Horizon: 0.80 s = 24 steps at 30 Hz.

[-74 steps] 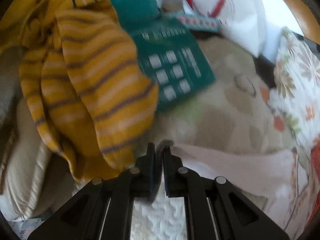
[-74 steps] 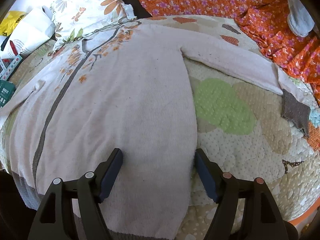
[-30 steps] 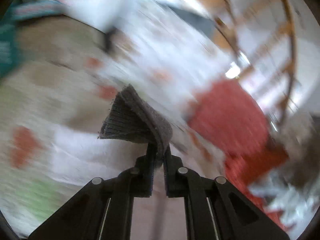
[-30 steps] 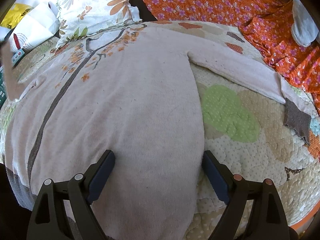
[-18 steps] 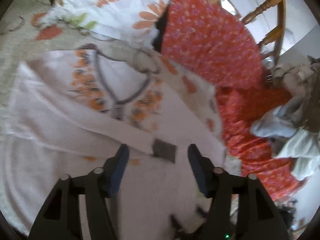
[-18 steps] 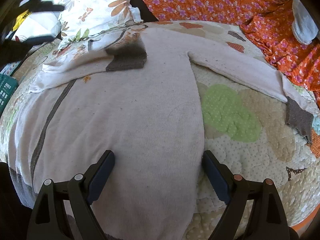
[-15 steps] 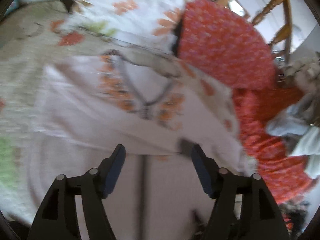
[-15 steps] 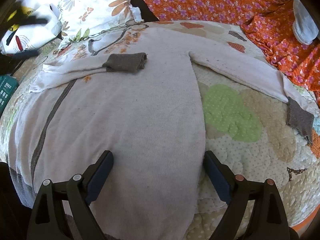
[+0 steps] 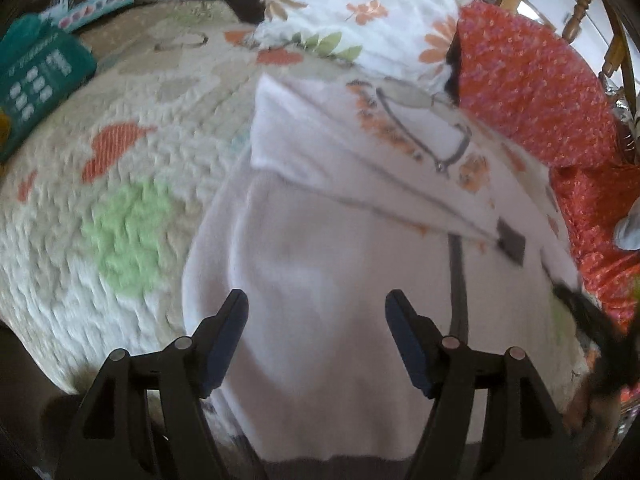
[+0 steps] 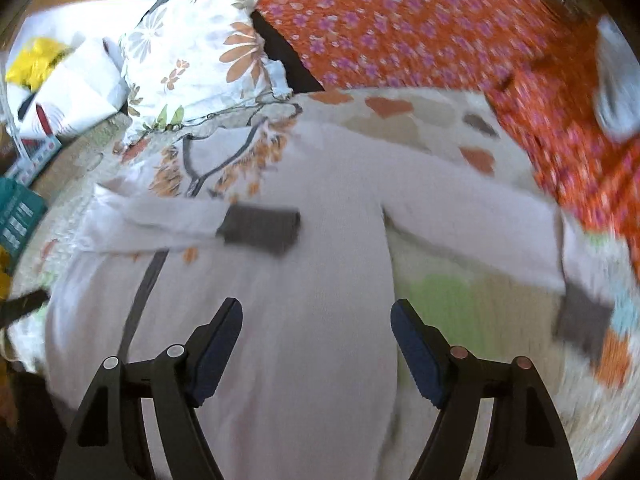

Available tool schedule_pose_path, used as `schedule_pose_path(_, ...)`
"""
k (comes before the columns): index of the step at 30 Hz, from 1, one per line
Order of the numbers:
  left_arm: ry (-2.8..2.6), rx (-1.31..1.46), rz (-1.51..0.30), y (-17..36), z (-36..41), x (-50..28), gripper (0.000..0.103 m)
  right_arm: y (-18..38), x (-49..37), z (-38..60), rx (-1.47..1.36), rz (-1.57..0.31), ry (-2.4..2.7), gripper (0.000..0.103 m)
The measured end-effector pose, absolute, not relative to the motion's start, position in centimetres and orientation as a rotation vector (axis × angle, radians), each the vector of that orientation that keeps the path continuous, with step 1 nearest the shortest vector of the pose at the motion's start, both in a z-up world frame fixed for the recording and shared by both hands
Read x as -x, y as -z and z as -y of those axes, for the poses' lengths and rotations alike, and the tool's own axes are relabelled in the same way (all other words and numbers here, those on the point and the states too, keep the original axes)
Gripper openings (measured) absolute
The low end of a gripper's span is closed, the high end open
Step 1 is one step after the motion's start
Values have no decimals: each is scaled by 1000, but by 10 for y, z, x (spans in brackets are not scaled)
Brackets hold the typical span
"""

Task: Fold small clothes

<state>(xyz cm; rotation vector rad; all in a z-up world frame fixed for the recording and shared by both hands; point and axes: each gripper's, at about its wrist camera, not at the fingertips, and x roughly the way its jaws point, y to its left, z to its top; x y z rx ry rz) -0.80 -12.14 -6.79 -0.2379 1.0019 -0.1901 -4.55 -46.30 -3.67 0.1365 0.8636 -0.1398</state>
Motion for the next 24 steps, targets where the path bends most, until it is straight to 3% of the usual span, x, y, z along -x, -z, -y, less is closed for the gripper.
schedule_pose_path(8,208,237,-981,91,111,9,71,48,-34,405,46,-908,-13,74)
schedule_pose_path(24,203,29,-791,107,145,10,89,80,-122,351,250,-1027,-38,73)
